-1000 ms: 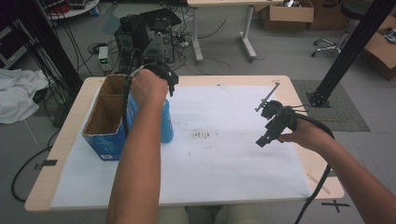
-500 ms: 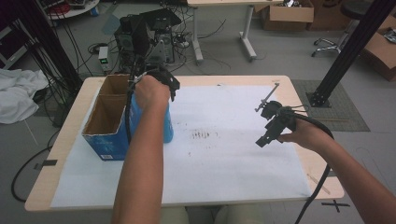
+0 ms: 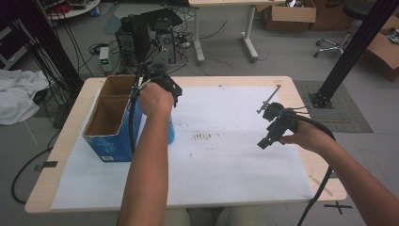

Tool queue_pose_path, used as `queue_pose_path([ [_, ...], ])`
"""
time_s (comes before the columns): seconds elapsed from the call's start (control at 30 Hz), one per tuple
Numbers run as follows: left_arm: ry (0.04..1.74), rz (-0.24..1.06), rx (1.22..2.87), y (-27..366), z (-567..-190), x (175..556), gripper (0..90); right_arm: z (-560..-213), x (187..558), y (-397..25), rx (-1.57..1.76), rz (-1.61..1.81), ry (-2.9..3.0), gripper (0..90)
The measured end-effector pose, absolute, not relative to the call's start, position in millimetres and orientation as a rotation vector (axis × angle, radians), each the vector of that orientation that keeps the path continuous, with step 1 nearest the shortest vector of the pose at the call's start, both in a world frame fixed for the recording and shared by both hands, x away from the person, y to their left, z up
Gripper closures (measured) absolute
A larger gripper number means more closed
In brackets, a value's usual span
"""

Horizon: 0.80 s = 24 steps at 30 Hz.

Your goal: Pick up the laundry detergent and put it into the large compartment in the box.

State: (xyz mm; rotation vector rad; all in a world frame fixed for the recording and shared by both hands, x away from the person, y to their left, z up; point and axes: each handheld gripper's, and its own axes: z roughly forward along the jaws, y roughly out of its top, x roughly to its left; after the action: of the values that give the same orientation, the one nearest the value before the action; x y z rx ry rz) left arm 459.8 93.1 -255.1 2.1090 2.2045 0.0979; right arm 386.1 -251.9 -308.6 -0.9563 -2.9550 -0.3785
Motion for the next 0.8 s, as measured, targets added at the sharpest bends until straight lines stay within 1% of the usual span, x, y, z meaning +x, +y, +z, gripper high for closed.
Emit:
queue_pose_path([
  [0.33, 2.245, 0.082, 2.089, 93.5, -271.3, 463.2, 20.4, -311.6, 387.2, -253.1, -0.959, -0.381, -2.95, 19.4],
  [0.8, 2.275, 0.082, 2.071, 91.9, -282.6, 465.3, 20.4, -317.4, 389.7, -257.7, -0.952, -0.393, -2.94, 19.7],
])
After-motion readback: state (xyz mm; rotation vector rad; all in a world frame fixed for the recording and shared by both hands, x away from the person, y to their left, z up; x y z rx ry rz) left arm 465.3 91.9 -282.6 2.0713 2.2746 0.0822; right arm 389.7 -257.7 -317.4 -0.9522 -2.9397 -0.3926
